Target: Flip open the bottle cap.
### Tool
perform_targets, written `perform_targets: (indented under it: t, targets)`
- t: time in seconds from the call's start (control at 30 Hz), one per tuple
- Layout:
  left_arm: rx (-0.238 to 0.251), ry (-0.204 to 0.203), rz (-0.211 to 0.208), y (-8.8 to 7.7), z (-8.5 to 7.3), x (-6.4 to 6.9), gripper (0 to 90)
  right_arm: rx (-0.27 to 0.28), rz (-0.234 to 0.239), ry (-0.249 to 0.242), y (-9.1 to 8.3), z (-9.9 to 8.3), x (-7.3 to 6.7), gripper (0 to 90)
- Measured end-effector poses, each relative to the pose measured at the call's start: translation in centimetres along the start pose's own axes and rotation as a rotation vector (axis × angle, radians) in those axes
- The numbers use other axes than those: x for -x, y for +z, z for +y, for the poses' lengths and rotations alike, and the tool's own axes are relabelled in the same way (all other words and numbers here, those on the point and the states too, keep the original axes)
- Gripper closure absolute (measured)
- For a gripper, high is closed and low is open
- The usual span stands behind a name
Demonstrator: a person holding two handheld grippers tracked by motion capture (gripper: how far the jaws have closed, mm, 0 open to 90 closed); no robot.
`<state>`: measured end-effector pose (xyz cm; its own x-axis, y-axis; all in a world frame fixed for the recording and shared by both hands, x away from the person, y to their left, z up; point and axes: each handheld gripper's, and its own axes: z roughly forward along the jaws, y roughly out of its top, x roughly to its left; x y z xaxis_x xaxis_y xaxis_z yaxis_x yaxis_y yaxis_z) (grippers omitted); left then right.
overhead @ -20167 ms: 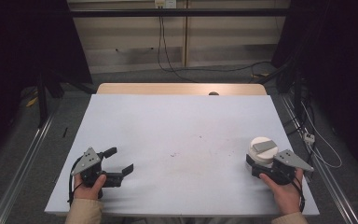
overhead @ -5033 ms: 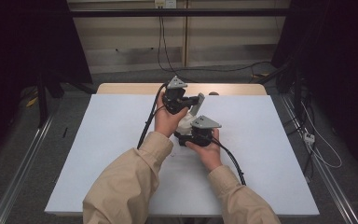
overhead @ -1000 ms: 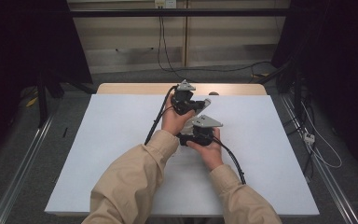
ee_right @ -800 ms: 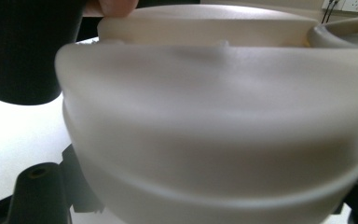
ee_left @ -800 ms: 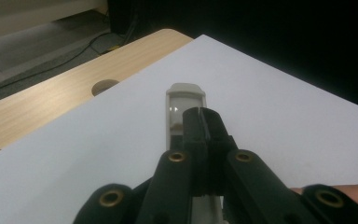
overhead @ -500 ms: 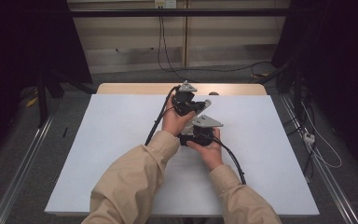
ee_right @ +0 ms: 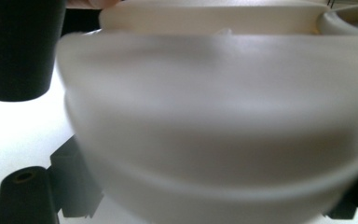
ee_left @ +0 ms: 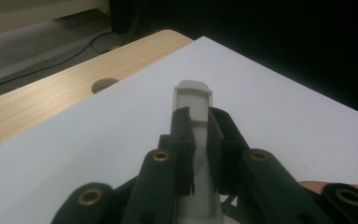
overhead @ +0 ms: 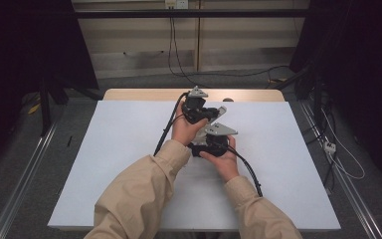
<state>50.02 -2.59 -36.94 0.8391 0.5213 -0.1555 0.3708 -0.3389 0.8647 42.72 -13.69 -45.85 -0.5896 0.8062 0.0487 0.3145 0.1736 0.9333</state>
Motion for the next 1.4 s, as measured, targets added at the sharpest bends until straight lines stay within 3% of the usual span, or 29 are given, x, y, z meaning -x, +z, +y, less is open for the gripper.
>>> perform_targets:
  t: [0.2, 0.43, 0.83, 0.93, 1.07, 1.4]
  targets:
    - [0.0, 0.016, 0.013, -0.5, 0.1, 0.1, 75.7, -0.013, 0.009, 0.011, -0.2, 0.1, -0.1, 9.1]
    - [0.017, -0.008, 0.015, -1.2, -0.1, 0.1, 70.6, -0.054, -0.006, 0.014, -0.6, -0.2, -0.2, 7.3]
    - [-0.006, -0.03, 0.035, -3.3, -0.4, 0.2, 40.0, -0.056, -0.018, 0.024, -1.6, -0.6, -0.1, 7.9]
    - [-0.013, -0.042, 0.038, -3.9, -0.8, 0.3, 28.9, -0.068, -0.023, 0.021, -2.0, -0.9, 0.0, 7.9]
    - [-0.023, -0.039, 0.039, -4.8, -1.5, 0.4, 20.6, -0.07, -0.023, 0.017, -2.7, -1.1, -0.1, 8.4]
    - [-0.02, -0.036, 0.048, -7.6, -4.0, 0.2, 13.9, -0.077, -0.03, 0.012, -5.2, -1.3, 0.0, 8.3]
